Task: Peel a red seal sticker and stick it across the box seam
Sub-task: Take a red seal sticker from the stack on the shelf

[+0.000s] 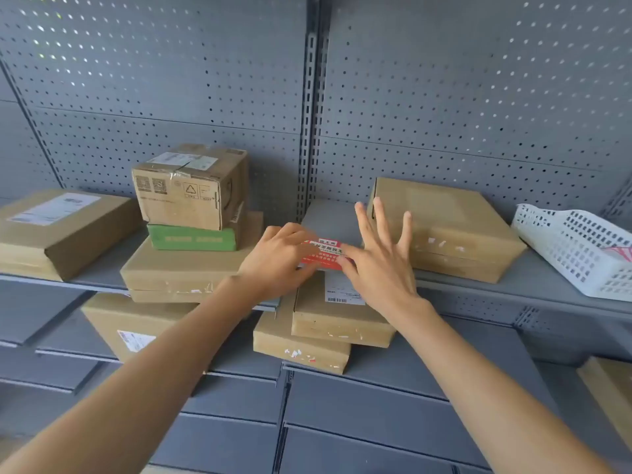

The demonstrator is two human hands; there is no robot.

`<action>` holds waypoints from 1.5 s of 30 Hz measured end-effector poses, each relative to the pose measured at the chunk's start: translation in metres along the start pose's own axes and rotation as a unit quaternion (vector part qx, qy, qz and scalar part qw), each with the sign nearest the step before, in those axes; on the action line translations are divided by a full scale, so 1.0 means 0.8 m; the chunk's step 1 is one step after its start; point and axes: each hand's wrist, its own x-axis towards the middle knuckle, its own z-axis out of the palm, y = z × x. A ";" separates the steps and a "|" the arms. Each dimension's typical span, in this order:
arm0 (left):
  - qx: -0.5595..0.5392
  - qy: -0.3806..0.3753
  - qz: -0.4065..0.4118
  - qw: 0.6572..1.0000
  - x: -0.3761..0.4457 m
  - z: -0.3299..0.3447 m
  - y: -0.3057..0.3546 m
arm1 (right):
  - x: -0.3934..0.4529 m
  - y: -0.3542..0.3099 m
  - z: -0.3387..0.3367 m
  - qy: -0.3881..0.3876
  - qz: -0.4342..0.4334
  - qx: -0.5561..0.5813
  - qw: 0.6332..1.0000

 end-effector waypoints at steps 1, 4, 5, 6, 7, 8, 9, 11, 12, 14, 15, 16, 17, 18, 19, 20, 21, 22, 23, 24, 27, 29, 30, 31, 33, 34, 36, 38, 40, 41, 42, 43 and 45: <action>0.003 -0.017 0.004 1.000 -0.002 0.002 0.001 | -0.004 -0.003 0.002 -0.014 0.003 -0.019 1.000; 0.001 -0.029 -0.004 1.000 -0.010 0.006 0.005 | -0.012 -0.008 0.006 -0.013 -0.005 -0.041 0.999; -0.002 -0.026 -0.005 1.000 -0.011 0.009 0.004 | -0.014 -0.009 0.008 -0.020 -0.009 -0.048 0.999; -0.006 -0.019 -0.004 1.000 -0.012 0.009 0.005 | -0.016 -0.009 0.011 -0.029 -0.011 -0.053 0.998; -0.005 -0.007 -0.003 1.000 -0.013 0.010 0.003 | -0.017 -0.009 0.012 -0.033 -0.013 -0.058 0.998; -0.004 0.011 0.002 1.000 -0.013 0.011 0.000 | -0.017 -0.009 0.014 -0.024 -0.010 -0.056 0.998; -0.002 0.018 0.007 1.000 -0.013 0.011 0.000 | -0.017 -0.010 0.014 -0.022 -0.011 -0.053 0.998; -0.002 0.030 0.014 0.999 -0.011 0.013 -0.002 | -0.015 -0.012 0.015 -0.017 -0.009 -0.047 0.999; -0.004 0.037 0.020 0.999 -0.009 0.014 -0.003 | -0.013 -0.012 0.016 -0.014 -0.011 -0.046 0.999; -0.010 0.035 0.022 0.999 -0.007 0.011 -0.004 | -0.009 -0.011 0.017 -0.011 -0.013 -0.043 0.999; -0.012 0.032 0.025 0.999 -0.006 0.010 -0.005 | -0.008 -0.011 0.017 -0.009 -0.014 -0.045 0.999; -0.017 0.027 0.029 0.999 -0.006 0.010 -0.005 | -0.007 -0.010 0.018 0.000 -0.014 -0.044 0.999; -0.018 0.023 0.031 0.999 -0.006 0.010 -0.006 | -0.007 -0.009 0.019 0.004 -0.015 -0.042 0.999; -0.017 0.023 0.035 0.999 -0.005 0.011 -0.007 | -0.007 -0.008 0.019 0.012 -0.016 -0.041 0.999; -0.018 0.028 0.040 0.999 -0.005 0.012 -0.009 | -0.007 -0.008 0.020 0.021 -0.016 -0.040 0.999; -0.018 0.035 0.043 0.998 -0.005 0.013 -0.011 | -0.006 -0.007 0.022 0.030 -0.019 -0.040 0.999; -0.019 0.046 0.045 0.998 -0.004 0.016 -0.013 | -0.005 -0.007 0.023 0.038 -0.019 -0.041 0.998; -0.022 0.052 0.043 0.997 -0.004 0.017 -0.015 | -0.005 -0.007 0.024 0.044 -0.020 -0.041 0.998; -0.023 0.057 0.043 0.997 -0.002 0.018 -0.017 | -0.003 -0.007 0.025 0.052 -0.019 -0.040 0.998; -0.024 0.059 0.041 0.997 0.000 0.017 -0.018 | -0.001 -0.006 0.026 0.060 -0.017 -0.040 0.997; -0.021 0.074 0.041 0.996 0.006 0.017 -0.023 | 0.006 -0.005 0.028 0.082 -0.013 -0.036 0.996; -0.020 0.081 0.036 0.996 0.011 0.016 -0.025 | 0.011 -0.005 0.028 0.089 -0.009 -0.031 0.996; -0.017 0.083 0.035 0.996 0.014 0.015 -0.026 | 0.013 -0.005 0.028 0.089 -0.006 -0.029 0.996; -0.017 0.087 0.035 0.995 0.016 0.017 -0.028 | 0.015 -0.005 0.028 0.086 -0.006 -0.028 0.996; -0.018 0.092 0.031 0.995 0.021 0.020 -0.031 | 0.018 -0.005 0.029 0.074 -0.004 -0.029 0.997; -0.020 0.094 0.028 0.995 0.022 0.021 -0.032 | 0.018 -0.005 0.030 0.068 -0.003 -0.031 0.997; -0.023 0.101 0.024 0.994 0.026 0.022 -0.034 | 0.020 -0.001 0.032 0.071 -0.001 -0.033 0.997; -0.026 0.116 0.013 0.993 0.029 0.020 -0.034 | 0.020 0.003 0.032 0.091 0.011 -0.007 0.996; -0.032 0.141 0.005 0.990 0.035 0.018 -0.035 | 0.022 0.007 0.027 0.107 0.027 0.030 0.993; -0.035 0.152 0.004 0.988 0.038 0.017 -0.036 | 0.023 0.009 0.024 0.115 0.035 0.045 0.992; -0.036 0.158 0.003 0.987 0.041 0.016 -0.036 | 0.024 0.011 0.019 0.119 0.045 0.058 0.990; -0.036 0.166 0.003 0.985 0.044 0.016 -0.037 | 0.026 0.014 0.017 0.124 0.054 0.070 0.988; -0.038 0.164 0.003 0.986 0.050 0.017 -0.037 | 0.029 0.018 0.012 0.130 0.064 0.085 0.986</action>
